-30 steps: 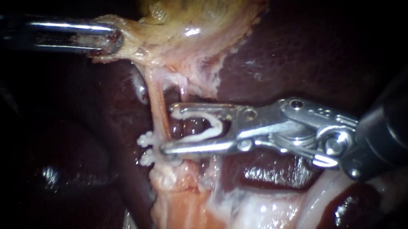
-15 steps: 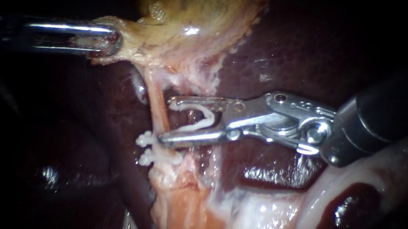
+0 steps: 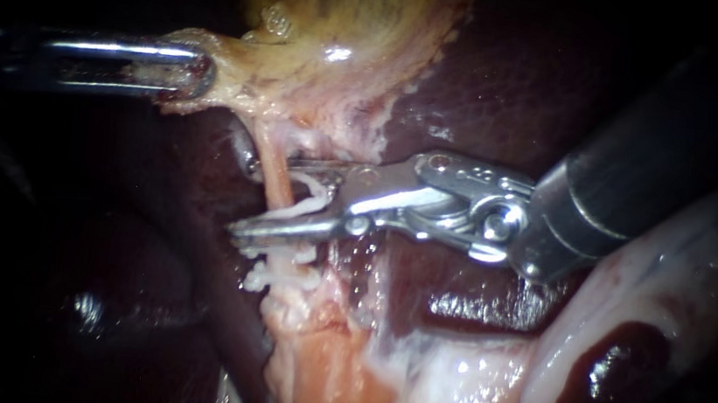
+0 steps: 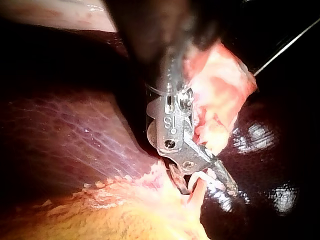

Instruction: Clipping third clip left tube

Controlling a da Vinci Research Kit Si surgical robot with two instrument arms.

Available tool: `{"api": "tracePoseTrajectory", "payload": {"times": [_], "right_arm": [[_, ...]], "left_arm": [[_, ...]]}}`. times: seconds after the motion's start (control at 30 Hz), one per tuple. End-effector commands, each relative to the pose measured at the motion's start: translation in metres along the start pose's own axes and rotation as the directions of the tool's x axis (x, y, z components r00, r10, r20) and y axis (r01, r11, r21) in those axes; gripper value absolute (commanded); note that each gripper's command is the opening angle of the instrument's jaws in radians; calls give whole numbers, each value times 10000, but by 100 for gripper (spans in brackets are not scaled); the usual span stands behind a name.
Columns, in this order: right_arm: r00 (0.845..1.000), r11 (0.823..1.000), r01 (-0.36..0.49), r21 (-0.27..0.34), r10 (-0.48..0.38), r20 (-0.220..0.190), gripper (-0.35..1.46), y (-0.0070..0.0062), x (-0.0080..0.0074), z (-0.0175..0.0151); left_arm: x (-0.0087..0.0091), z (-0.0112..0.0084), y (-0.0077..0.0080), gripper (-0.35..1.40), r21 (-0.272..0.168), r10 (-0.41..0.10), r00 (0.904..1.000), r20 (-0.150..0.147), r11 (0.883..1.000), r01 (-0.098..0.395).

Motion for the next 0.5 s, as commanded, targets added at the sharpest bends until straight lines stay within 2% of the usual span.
{"api": "tracePoseTrajectory", "payload": {"times": [0.03,0.3,0.5], "right_arm": [[9999,10000,-12,44,12,-103,50,-3,6,-2],[9980,9995,-144,296,162,-610,50,-26,42,-6],[9970,9984,-163,539,203,-743,49,-46,62,-3]], "left_arm": [[0,0,-1,-35,4,-1,10000,-1,10000,1],[0,1,-1,-35,2,-1,10000,0,10000,1],[0,1,-1,-35,-1,0,10000,2,10000,0]]}}
